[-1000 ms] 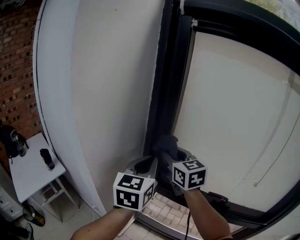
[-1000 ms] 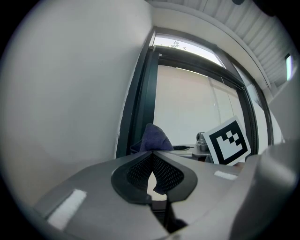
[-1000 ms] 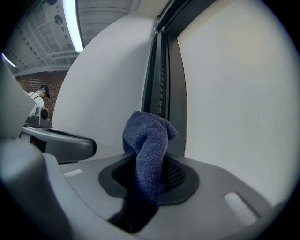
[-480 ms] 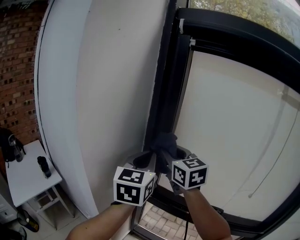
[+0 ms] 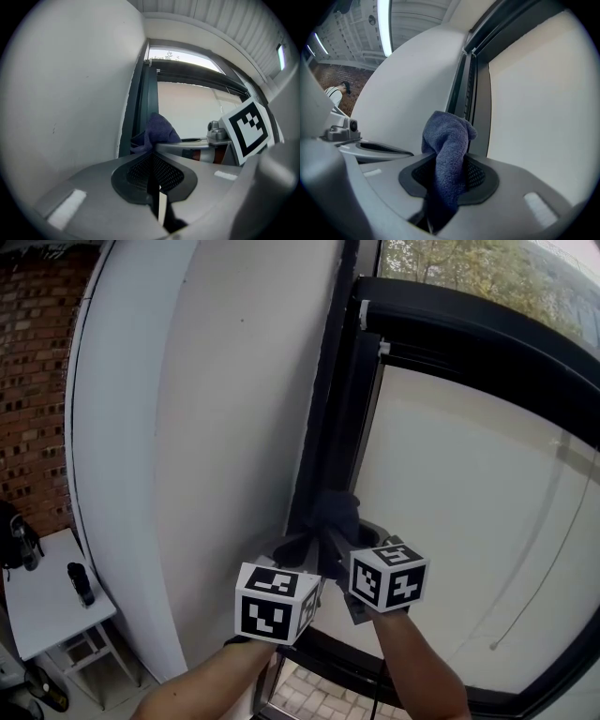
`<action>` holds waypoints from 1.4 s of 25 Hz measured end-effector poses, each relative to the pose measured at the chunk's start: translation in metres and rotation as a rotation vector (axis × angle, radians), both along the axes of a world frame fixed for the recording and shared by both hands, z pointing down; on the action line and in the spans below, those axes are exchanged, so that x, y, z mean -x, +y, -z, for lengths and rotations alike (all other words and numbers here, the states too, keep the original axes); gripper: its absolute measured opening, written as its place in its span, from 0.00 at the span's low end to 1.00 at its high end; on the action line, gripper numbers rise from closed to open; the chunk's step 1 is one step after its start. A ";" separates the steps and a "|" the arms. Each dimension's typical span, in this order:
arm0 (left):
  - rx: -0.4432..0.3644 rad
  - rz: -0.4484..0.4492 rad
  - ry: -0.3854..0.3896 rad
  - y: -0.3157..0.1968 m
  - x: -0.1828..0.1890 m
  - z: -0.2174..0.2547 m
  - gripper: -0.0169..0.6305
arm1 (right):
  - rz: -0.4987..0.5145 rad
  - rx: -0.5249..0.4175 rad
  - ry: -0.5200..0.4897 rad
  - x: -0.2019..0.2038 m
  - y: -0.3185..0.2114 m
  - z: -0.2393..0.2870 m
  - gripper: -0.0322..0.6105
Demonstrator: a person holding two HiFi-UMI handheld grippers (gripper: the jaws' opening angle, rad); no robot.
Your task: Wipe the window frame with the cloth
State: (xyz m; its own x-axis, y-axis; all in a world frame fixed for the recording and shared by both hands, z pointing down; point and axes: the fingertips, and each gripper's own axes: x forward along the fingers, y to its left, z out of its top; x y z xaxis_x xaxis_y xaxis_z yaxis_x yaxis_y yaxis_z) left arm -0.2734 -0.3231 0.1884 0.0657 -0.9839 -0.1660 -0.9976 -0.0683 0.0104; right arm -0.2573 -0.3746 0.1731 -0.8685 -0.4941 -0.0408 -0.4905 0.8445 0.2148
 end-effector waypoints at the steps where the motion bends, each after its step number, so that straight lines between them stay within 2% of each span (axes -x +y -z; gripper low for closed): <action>1: -0.001 -0.004 -0.002 -0.001 -0.001 0.002 0.02 | -0.003 -0.010 -0.004 -0.001 0.000 0.007 0.23; 8: -0.012 -0.016 -0.006 -0.010 -0.001 0.027 0.02 | -0.020 -0.063 -0.016 -0.002 0.000 0.052 0.23; 13: -0.051 -0.042 -0.011 -0.008 -0.005 0.054 0.02 | -0.038 -0.088 -0.023 -0.001 -0.002 0.078 0.23; 24: -0.095 -0.050 -0.115 -0.015 -0.022 0.088 0.02 | -0.053 -0.184 -0.039 0.002 -0.001 0.144 0.24; 35: -0.146 -0.049 -0.089 -0.016 -0.014 0.126 0.02 | -0.063 -0.221 -0.092 0.004 -0.001 0.212 0.24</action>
